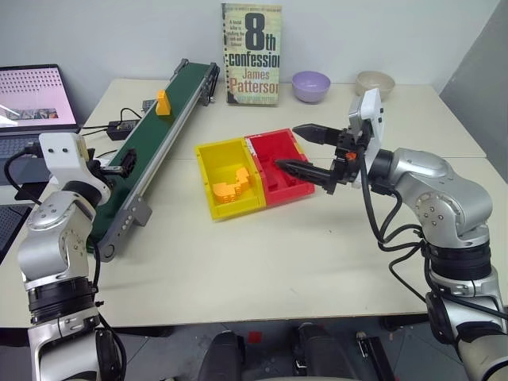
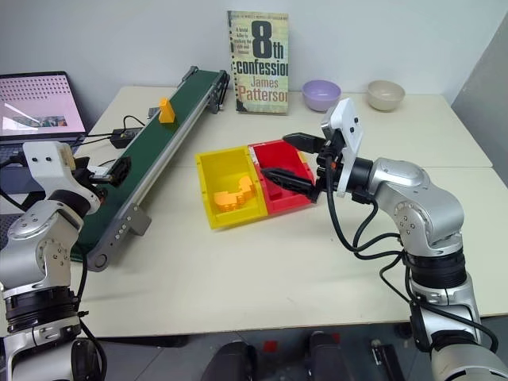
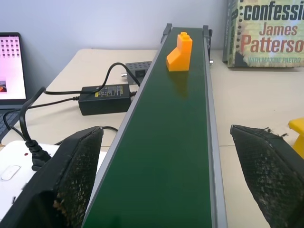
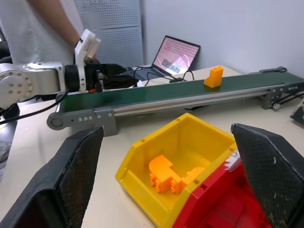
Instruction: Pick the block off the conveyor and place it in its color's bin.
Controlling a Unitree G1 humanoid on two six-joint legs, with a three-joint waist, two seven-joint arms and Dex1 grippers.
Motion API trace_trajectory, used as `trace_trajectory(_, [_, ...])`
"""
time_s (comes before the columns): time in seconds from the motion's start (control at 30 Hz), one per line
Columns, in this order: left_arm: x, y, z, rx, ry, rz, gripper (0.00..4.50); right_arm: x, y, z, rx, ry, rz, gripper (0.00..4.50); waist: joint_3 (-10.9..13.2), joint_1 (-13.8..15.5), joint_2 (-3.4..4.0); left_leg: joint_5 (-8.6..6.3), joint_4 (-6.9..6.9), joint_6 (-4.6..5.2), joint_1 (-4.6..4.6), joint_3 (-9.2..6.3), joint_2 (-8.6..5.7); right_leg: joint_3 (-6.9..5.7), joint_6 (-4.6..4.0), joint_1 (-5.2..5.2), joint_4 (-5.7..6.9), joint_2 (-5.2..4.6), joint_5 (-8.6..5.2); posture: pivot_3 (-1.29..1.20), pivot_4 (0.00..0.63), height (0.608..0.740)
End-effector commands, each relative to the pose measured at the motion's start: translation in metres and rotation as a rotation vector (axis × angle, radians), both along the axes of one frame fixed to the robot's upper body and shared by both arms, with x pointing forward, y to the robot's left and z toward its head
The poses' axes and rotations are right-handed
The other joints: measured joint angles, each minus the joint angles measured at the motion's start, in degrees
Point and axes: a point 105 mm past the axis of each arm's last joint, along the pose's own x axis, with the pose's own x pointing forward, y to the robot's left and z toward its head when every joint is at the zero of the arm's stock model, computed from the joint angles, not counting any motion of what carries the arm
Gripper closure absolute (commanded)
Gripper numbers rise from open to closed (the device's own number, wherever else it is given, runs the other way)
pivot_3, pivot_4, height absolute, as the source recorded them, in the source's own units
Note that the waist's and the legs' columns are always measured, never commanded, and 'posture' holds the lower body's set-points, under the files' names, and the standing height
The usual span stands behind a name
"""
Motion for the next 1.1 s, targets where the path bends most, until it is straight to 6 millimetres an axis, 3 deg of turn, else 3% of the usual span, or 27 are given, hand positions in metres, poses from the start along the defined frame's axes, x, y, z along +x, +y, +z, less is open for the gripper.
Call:
trace_trajectory(0.03, [0.003, -0.003, 0.016, 0.025, -0.049, -0.015, 0.03, -0.01, 0.002, 0.02, 0.008, -0.078, 0.026, 0.0, 0.0, -0.02, 0.0, 0.0, 0.0, 0.0, 0.0, 0.0, 0.0, 0.0, 0.0, 0.0, 0.0, 0.0, 0.0, 0.0, 0.15, 0.74])
trace_trajectory(0.43, [0.012, -0.01, 0.002, 0.013, 0.005, -0.029, 0.03, -0.023, 0.007, 0.013, -0.017, -0.052, 0.071, 0.0, 0.0, -0.04, 0.0, 0.0, 0.0, 0.0, 0.0, 0.02, 0.0, 0.01, -0.01, 0.0, -0.01, -0.02, 0.0, 0.0, 0.15, 0.74])
trace_trajectory(1.1, [0.017, 0.006, -0.018, -0.018, 0.105, 0.044, 0.03, -0.047, 0.015, 0.01, -0.019, 0.024, 0.191, 0.0, 0.0, -0.04, 0.0, 0.0, -0.01, 0.0, -0.01, 0.0, 0.0, 0.0, 0.0, 0.0, -0.02, -0.03, 0.0, 0.0, 0.15, 0.74])
